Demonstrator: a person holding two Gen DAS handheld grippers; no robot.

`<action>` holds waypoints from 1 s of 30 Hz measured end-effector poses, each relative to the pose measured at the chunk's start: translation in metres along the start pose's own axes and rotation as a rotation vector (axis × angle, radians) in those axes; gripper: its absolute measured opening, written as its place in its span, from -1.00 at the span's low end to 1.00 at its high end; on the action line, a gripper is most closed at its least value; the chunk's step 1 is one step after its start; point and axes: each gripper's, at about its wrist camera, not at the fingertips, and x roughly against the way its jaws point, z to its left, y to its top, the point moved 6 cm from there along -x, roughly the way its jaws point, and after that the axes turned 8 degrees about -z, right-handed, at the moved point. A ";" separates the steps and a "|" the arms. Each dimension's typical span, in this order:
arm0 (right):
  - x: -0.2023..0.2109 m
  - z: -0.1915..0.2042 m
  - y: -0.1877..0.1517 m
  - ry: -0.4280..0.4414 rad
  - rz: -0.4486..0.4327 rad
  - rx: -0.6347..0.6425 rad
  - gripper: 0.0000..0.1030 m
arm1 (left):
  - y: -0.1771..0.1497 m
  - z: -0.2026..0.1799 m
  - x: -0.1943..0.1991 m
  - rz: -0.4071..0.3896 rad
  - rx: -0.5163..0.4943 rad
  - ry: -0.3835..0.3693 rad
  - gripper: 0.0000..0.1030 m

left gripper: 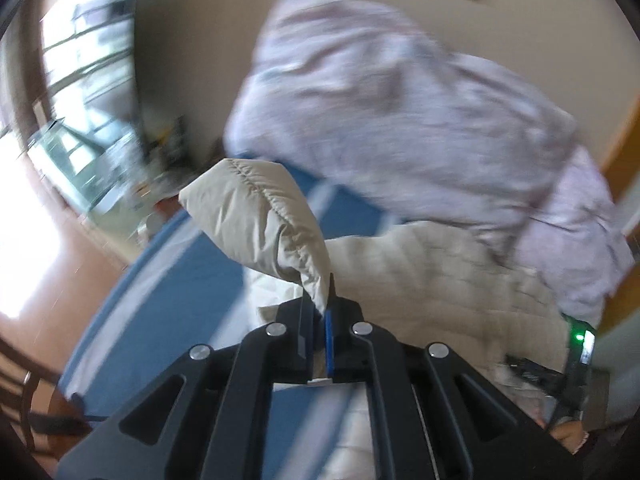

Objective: Fold large clothes
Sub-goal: 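Fold the held sleeve across the jacket body with the left gripper, release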

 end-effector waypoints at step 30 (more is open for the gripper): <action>0.064 -0.123 -0.013 -0.096 -0.082 -0.054 0.44 | -0.129 -0.304 -0.059 0.267 -0.284 -0.380 -0.70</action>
